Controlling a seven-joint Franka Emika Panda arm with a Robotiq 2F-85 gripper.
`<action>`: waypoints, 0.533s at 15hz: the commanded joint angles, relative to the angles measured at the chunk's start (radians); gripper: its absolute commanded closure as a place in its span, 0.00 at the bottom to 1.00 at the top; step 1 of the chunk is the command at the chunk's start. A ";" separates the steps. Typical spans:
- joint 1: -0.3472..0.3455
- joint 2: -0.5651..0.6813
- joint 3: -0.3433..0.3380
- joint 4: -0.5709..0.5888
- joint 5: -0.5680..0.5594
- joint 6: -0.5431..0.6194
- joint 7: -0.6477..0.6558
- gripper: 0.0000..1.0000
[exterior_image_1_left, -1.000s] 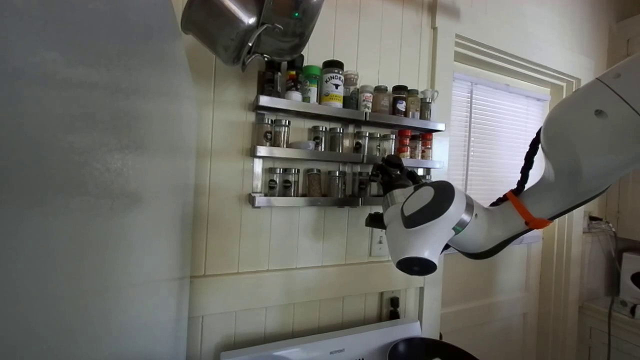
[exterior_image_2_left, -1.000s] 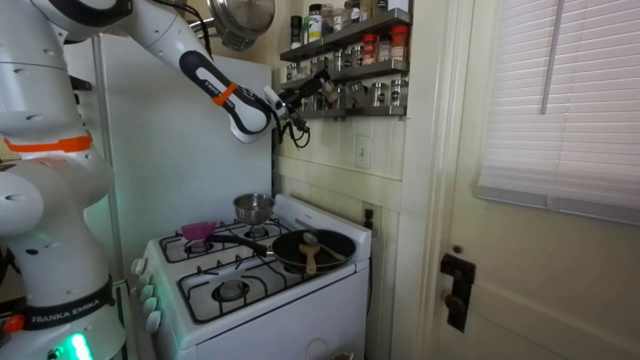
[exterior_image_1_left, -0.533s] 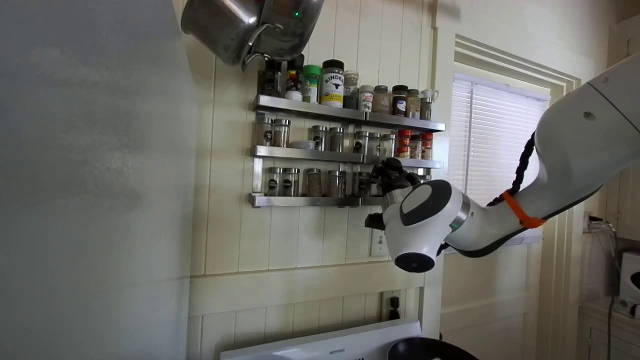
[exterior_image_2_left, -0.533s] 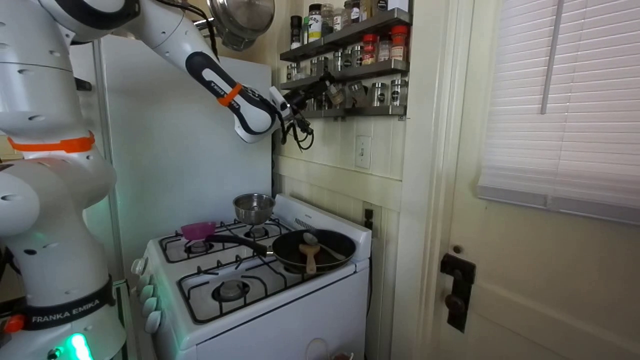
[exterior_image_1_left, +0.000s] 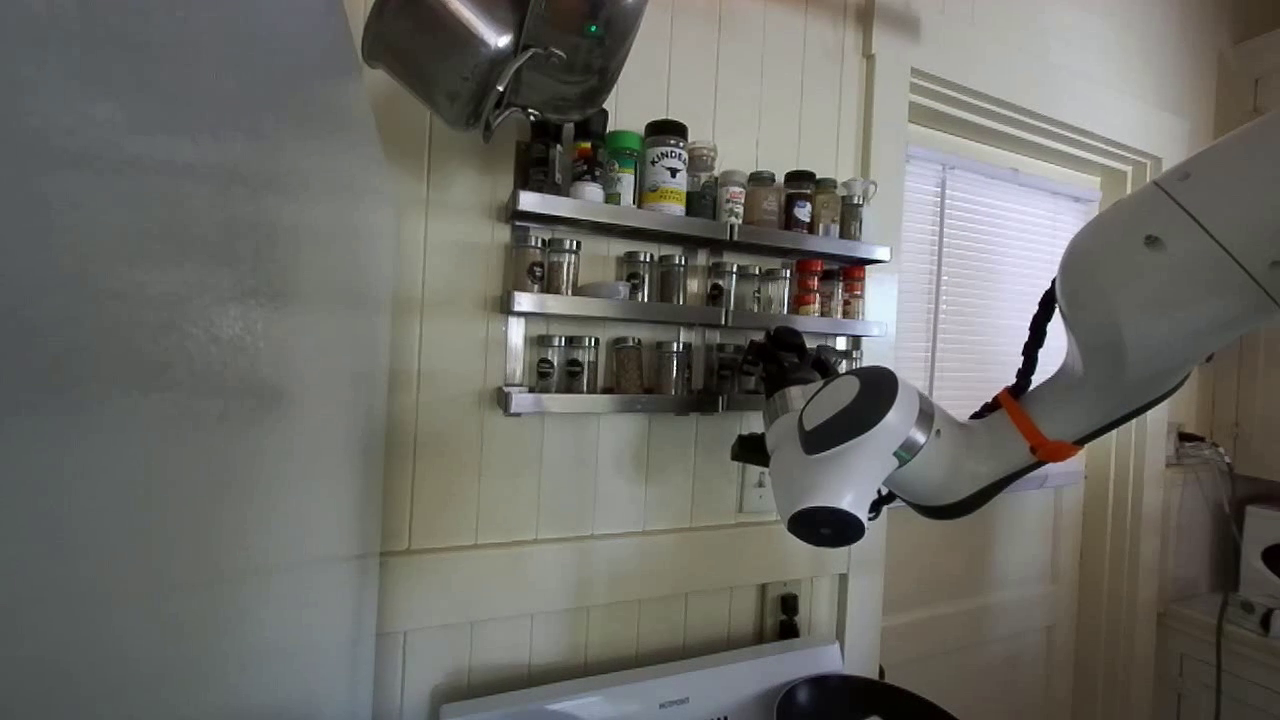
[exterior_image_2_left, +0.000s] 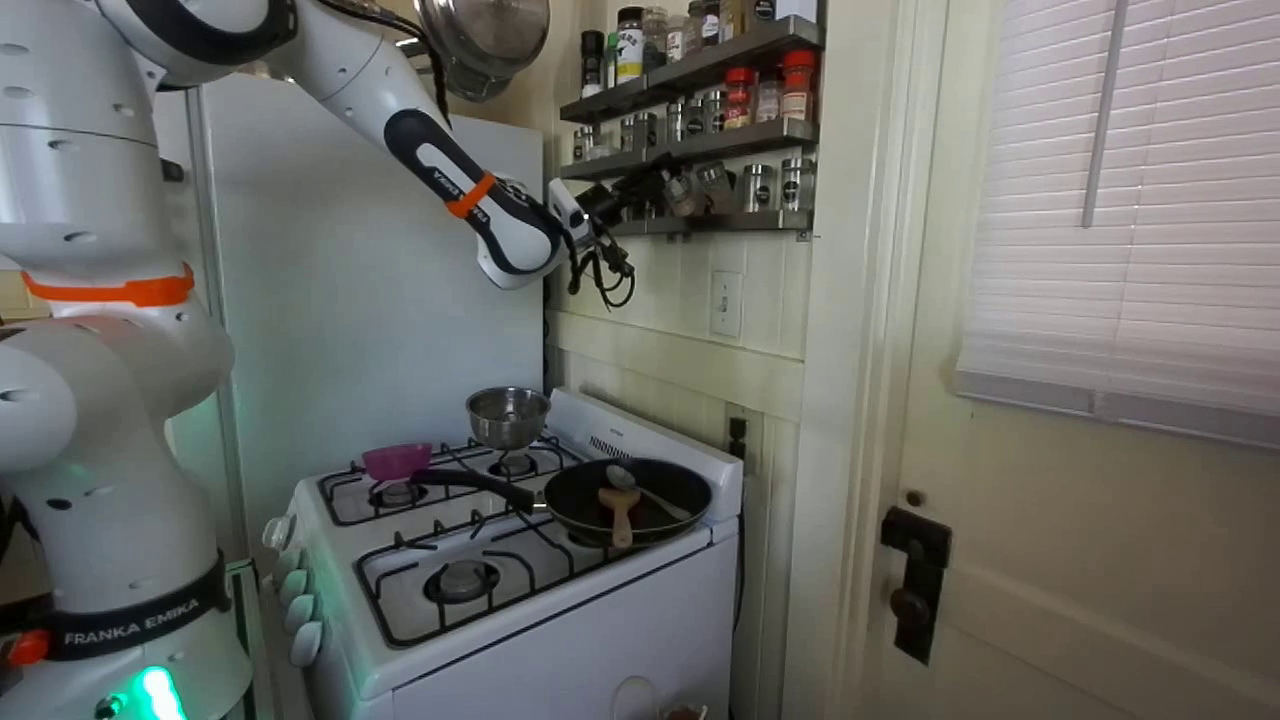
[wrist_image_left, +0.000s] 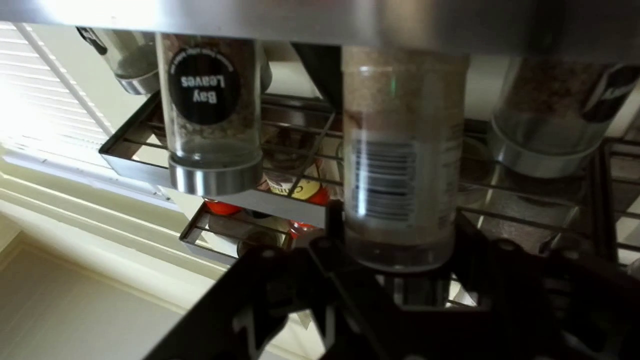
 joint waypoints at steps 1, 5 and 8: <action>-0.014 0.017 -0.001 0.015 -0.011 0.045 0.040 0.75; 0.316 0.031 -0.345 0.024 -0.007 0.068 0.030 0.75; 0.421 0.044 -0.450 0.053 -0.006 0.082 0.011 0.75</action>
